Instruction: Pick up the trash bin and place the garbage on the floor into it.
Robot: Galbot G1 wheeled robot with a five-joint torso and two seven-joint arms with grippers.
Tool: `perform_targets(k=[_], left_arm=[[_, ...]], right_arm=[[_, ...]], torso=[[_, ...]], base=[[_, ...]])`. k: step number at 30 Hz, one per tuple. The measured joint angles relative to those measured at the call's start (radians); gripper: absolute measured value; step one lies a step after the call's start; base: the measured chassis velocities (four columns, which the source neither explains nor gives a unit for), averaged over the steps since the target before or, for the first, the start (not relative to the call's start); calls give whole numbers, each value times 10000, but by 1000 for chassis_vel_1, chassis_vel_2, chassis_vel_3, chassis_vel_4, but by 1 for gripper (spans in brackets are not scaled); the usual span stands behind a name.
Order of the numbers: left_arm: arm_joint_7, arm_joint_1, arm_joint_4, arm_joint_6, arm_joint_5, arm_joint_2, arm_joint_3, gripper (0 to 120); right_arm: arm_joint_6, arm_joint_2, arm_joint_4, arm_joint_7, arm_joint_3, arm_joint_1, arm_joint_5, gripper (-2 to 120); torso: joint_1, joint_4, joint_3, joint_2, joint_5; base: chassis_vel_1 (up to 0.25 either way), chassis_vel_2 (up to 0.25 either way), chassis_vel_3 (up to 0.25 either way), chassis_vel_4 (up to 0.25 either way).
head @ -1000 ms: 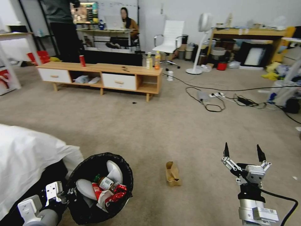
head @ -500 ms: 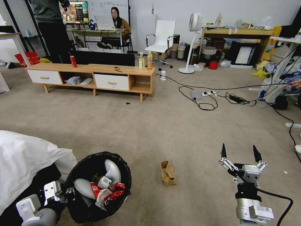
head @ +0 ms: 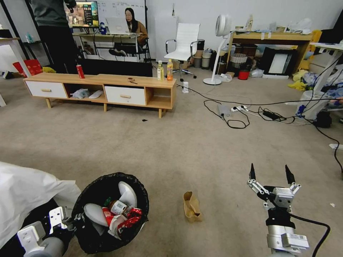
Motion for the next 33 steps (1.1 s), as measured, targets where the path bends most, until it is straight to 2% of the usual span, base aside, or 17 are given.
perform_targets(k=[8, 19, 23, 25, 26, 27, 28, 29, 31, 32, 33], left_arm=[[14, 43, -36, -10, -1, -19, -9, 1], [39, 83, -69, -13, 3, -19, -27, 1], [45, 64, -52, -19, 7, -17, -22, 1], [47, 48, -35, -20, 7, 14, -22, 1], [47, 48, -35, -20, 7, 14, -22, 1], [46, 44, -34, -20, 6, 24, -25, 1], [50, 43, -34, -21, 3, 36, -30, 1], [50, 43, -34, -21, 3, 36, -30, 1], [51, 52, -34, -21, 2, 36, -35, 1], [51, 52, -34, -21, 2, 36, -35, 1], [51, 62, -34, -20, 1, 36, -40, 1]], right_arm=[[27, 6, -24, -8, -28, 20, -7, 100], [45, -176, -74, -154, -27, 97, 37, 100], [-314, -436, -50, -168, -111, 252, 330, 100], [-1463, -1105, 349, 274, -416, 407, 1515, 100], [-1463, -1105, 349, 274, -416, 407, 1515, 100], [-2165, -1407, 578, 521, -591, 520, 2452, 100], [-3195, -1809, 855, 944, -864, 775, 3898, 100], [-3195, -1809, 855, 944, -864, 775, 3898, 100], [-4833, -2298, 1196, 1940, -1494, 1629, 6573, 100], [-4833, -2298, 1196, 1940, -1494, 1629, 6573, 100], [-5127, -2378, 1215, 2142, -1654, 1854, 7129, 100]], torso=[[1, -2, 0, 0, 1], [0, 0, -3, 2, 1], [0, -2, -3, 2, 3], [0, -1, -3, 2, -1], [0, -1, -3, 2, -1], [0, -2, -3, 2, -1], [0, -4, -2, 2, 3], [0, -4, -2, 2, 3], [0, 1, -2, 2, -1], [0, 1, -2, 2, -1], [0, 2, -2, 1, 1]], base=[[-86, 88, 94, -91], [-3, 5, 3, -3], [0, 0, 0, 0], [0, 0, 0, 0], [0, 0, 0, 0], [0, 0, 0, 0], [0, 0, 0, 0], [0, 0, 0, 0], [0, 0, 0, 0], [0, 0, 0, 0], [0, 0, 0, 0]])
